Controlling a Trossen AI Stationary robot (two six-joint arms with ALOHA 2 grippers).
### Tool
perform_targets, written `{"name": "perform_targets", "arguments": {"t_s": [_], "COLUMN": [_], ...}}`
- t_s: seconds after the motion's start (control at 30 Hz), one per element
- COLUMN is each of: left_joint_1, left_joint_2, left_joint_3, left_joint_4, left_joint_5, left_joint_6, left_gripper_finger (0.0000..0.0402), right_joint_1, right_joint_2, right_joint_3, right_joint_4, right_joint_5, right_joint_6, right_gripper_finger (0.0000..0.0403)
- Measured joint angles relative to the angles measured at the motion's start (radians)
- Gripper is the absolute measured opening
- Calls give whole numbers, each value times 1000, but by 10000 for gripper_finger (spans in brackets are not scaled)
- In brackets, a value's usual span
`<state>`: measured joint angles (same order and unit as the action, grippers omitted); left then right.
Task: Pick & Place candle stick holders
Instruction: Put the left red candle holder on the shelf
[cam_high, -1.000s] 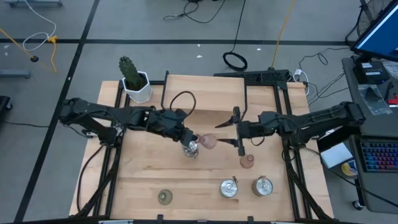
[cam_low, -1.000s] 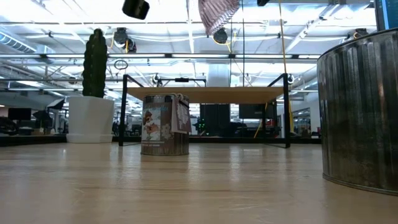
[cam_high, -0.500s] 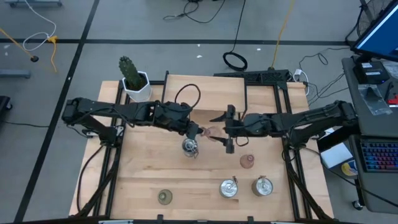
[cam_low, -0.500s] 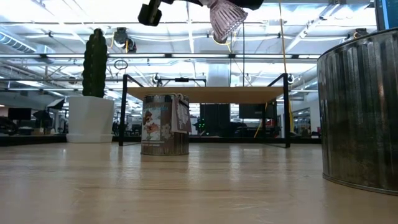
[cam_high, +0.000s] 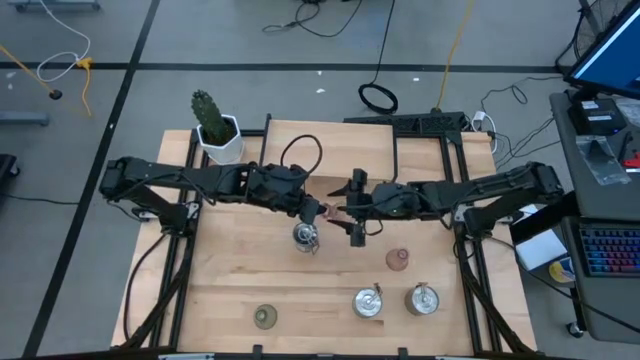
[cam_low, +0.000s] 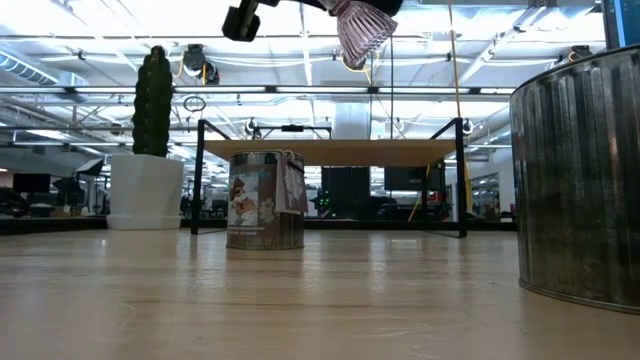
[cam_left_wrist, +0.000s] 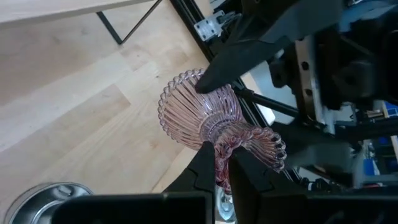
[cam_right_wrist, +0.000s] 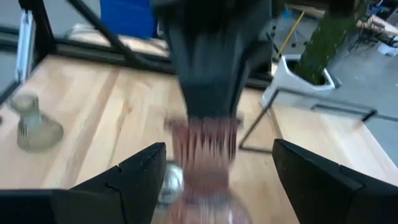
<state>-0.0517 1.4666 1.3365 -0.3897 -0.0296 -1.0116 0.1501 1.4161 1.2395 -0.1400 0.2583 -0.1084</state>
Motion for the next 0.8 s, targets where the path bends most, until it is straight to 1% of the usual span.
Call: {"name": "perform_targets", "arguments": {"t_s": [0.1,0.2,0.53,0.8], "left_joint_1": [0,0,0,0], "left_joint_2": [0,0,0,0], "left_joint_3": [0,0,-2,-2], "left_joint_4": [1,2,-35,-37], "left_joint_5": [-5,-6,-7,-23], "left_joint_6": [1,1,2,13], "left_gripper_finger": [18,18,18,18], "right_joint_1": [0,-5,-6,-7], "right_joint_2": [12,33,44,36], "right_joint_3": [-3,-1,-2,-3], "right_joint_4": [-17,-3,14,33], "right_joint_5": [0,0,0,0], "right_joint_6": [16,18,18,18], "right_gripper_finger": [289,279,220,216]}}
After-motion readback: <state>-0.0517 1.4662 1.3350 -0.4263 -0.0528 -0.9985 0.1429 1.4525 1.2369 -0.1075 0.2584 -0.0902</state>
